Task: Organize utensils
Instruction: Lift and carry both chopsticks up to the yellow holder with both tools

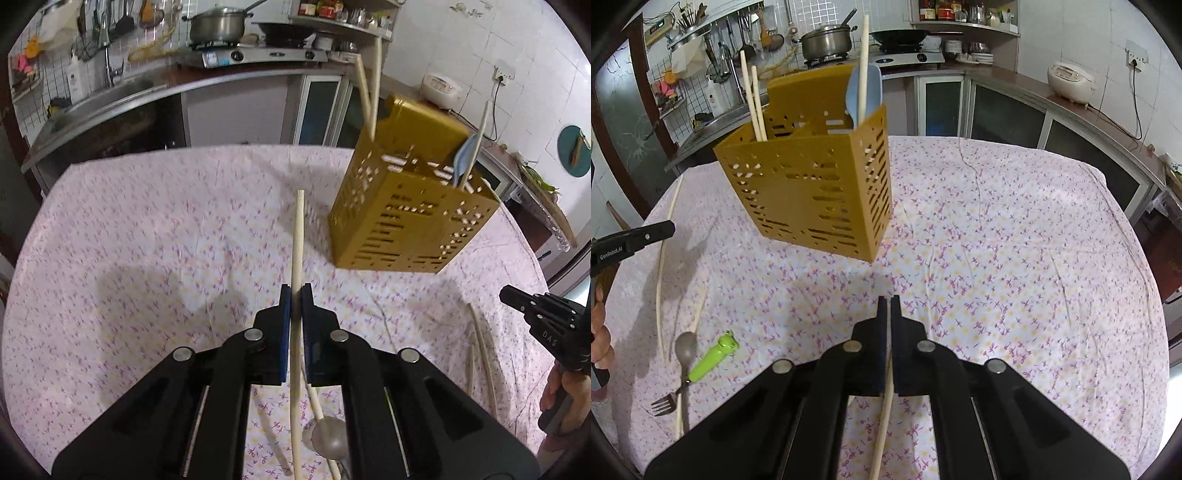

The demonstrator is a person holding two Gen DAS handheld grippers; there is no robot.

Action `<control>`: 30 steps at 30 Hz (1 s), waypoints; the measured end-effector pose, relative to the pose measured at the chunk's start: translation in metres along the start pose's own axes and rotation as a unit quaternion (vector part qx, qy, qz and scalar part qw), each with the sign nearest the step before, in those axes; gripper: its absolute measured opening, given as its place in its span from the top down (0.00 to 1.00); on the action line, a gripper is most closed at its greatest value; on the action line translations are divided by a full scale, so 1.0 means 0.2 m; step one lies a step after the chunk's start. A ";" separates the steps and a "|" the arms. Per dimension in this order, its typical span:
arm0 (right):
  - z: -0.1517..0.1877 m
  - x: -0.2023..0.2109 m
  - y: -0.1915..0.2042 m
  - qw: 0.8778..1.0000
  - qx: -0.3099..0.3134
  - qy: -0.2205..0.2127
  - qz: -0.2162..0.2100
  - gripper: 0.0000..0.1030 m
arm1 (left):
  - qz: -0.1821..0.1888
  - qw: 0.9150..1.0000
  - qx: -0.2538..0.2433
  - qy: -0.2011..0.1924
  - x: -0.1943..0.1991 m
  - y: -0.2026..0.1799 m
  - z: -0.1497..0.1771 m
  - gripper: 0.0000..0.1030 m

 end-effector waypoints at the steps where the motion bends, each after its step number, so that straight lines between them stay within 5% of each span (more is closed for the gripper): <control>1: 0.02 -0.03 0.02 1.000 0.007 0.025 -0.005 0.97 | 0.000 1.000 -0.001 -0.001 0.01 -0.01 -0.01 0.96; 5: 0.05 -0.15 0.01 0.997 0.014 0.065 0.023 0.94 | 0.000 1.000 0.003 0.007 -0.01 -0.02 0.01 0.96; 13: 0.12 -0.28 -0.04 0.995 -0.014 0.102 0.011 0.91 | -0.004 1.000 0.005 0.020 -0.07 0.01 0.07 0.96; 16: 0.12 -0.29 -0.04 0.994 -0.013 0.106 0.019 0.60 | -0.004 1.000 0.006 0.019 -0.06 0.02 0.07 0.96; 18: 0.13 -0.30 -0.03 0.994 -0.003 0.107 0.023 0.61 | -0.003 1.000 0.006 0.018 -0.06 0.02 0.07 0.96; 22: 0.14 -0.30 -0.03 0.994 0.000 0.109 0.019 0.93 | 0.000 1.000 0.006 0.015 -0.04 0.02 0.06 0.96; 30: -0.01 -0.06 -0.07 0.999 -0.019 0.023 0.014 0.95 | 0.009 1.000 0.008 -0.006 0.05 -0.01 0.01 0.96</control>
Point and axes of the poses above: each gripper's, at about its wrist camera, not at the fingertips, and x roughly against the way its jaws point, y to its left, z to its underside, the point moved 8 cm from there along -x, roughly the way its jaws point, and after that the axes turned 4 degrees about x, right-handed, at the moved point
